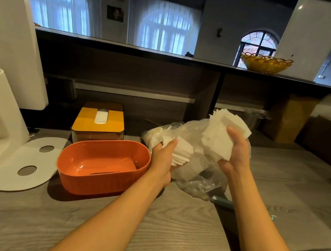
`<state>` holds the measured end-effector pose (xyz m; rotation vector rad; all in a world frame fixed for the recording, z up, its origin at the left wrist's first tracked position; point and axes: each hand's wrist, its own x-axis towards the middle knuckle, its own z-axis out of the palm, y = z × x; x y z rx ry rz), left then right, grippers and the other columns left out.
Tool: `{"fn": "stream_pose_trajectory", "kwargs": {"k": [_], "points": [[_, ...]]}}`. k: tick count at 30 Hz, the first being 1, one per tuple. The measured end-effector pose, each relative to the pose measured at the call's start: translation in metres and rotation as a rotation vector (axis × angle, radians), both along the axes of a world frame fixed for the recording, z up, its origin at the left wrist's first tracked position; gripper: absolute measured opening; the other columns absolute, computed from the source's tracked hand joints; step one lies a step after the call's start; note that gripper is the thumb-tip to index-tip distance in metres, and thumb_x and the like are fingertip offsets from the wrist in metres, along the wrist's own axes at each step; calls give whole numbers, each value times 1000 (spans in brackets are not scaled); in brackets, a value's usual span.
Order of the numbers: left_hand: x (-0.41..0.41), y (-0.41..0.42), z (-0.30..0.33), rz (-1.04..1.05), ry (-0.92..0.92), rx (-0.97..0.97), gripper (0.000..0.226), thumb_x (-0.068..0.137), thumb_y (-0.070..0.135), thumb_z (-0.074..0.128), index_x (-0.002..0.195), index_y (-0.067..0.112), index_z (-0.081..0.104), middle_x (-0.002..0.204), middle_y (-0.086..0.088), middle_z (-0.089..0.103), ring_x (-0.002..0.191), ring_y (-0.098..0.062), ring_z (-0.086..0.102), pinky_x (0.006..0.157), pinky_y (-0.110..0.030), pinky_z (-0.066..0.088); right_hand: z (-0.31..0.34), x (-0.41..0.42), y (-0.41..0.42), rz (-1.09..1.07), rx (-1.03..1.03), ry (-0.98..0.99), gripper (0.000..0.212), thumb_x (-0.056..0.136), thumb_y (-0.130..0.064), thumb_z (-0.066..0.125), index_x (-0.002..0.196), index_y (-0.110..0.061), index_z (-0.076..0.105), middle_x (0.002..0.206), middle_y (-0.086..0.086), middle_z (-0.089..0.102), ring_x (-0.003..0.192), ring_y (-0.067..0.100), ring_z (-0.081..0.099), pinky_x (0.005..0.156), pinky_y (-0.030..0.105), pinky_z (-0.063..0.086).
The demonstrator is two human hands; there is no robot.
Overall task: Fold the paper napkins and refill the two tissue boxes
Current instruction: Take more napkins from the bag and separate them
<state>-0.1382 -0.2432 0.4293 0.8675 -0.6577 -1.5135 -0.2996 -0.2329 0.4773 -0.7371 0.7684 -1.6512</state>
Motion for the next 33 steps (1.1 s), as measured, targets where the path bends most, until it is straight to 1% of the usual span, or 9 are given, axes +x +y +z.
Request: {"fn": "stream_pose_trajectory", "kwargs": {"k": [3,6,9,11,14,18,24,28,33], "points": [[-1,-2,2,32,131,63,25,101,25,59,125,19,58,113,-11,69,102,-30,69,80,-44,61,2,-5,4,202,-116,50,49,87,-22,62,134,-15,52,111,9,66,100,27,67,78,44,59],[-1,-3,3,38,213,87,39,101,32,59,138,21,54,123,-13,68,109,-33,68,93,-53,57,2,3,6,302,-133,318,58,73,-27,69,128,-18,53,102,4,69,92,21,69,71,36,59],[-3,-2,3,23,234,82,41,101,36,56,140,24,52,125,-12,68,110,-33,67,97,-52,55,-3,11,6,266,-123,573,70,61,-39,76,126,-25,52,111,6,63,101,23,65,77,35,57],[-3,-1,4,14,233,85,42,101,37,57,141,24,51,125,-12,68,111,-32,67,98,-51,54,-6,17,6,216,-112,675,59,68,-36,74,121,-30,52,114,5,62,104,23,64,78,32,57],[-3,0,5,-35,252,66,45,103,37,53,145,22,48,128,-13,68,115,-31,66,100,-49,53,-10,21,3,101,-104,746,43,88,-26,71,126,-25,52,115,5,62,107,26,63,79,31,57],[-4,1,6,-76,254,39,40,105,34,50,142,19,51,131,-13,66,119,-30,64,104,-48,50,-11,22,-1,-19,-112,752,22,95,-20,63,111,-33,54,109,1,63,104,25,63,83,35,57],[0,2,8,-41,273,17,26,102,25,57,127,18,58,128,-12,64,115,-31,65,81,-42,61,-2,10,-2,-35,-123,493,27,95,-12,58,120,-23,54,109,5,63,100,23,64,77,36,56],[1,2,7,-25,255,27,28,102,15,55,130,13,59,126,-14,66,109,-31,67,71,-39,62,-2,6,-4,-22,-99,428,35,95,-15,59,129,-19,52,120,11,62,108,28,63,88,47,57],[0,6,8,-37,302,18,30,100,19,60,129,12,61,125,-15,67,114,-31,66,73,-38,61,-1,12,-5,-59,-70,374,21,96,-12,58,113,-24,58,109,5,66,100,23,66,83,40,59]]}}
